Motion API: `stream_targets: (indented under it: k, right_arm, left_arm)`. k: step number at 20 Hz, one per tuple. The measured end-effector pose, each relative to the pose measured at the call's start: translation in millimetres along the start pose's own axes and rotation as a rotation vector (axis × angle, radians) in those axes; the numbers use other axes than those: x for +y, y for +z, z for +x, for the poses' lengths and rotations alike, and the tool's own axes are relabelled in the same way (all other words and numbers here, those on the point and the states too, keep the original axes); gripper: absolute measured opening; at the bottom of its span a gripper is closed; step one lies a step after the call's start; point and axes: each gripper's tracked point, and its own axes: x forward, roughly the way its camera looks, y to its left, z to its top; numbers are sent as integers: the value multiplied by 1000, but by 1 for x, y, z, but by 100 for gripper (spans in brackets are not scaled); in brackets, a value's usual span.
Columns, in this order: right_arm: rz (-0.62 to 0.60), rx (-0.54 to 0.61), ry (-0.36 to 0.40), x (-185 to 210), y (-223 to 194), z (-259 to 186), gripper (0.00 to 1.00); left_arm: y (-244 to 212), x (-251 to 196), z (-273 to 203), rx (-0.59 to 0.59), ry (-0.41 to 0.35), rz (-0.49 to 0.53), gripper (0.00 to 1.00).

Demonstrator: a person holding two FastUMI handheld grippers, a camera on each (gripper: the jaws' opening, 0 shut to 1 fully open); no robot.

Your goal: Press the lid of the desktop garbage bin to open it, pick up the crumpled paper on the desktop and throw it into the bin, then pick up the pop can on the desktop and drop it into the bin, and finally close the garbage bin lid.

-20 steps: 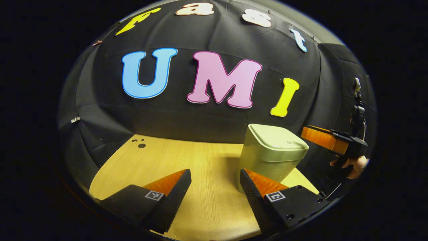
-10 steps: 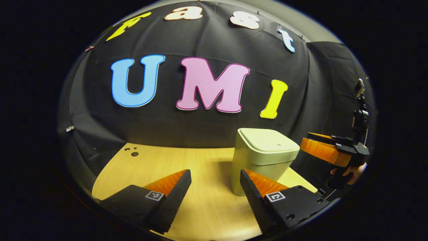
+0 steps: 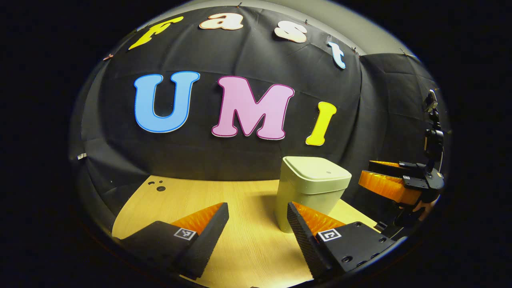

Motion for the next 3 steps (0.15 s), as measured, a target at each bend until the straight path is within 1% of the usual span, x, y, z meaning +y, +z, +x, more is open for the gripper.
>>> stream_targets:
  k: [3]
  right_arm:
    - [-1, -2, -1, 4, 3, -3, 96]
  left_arm:
    - [3, 5, -9, -14, 5, -2, 95]
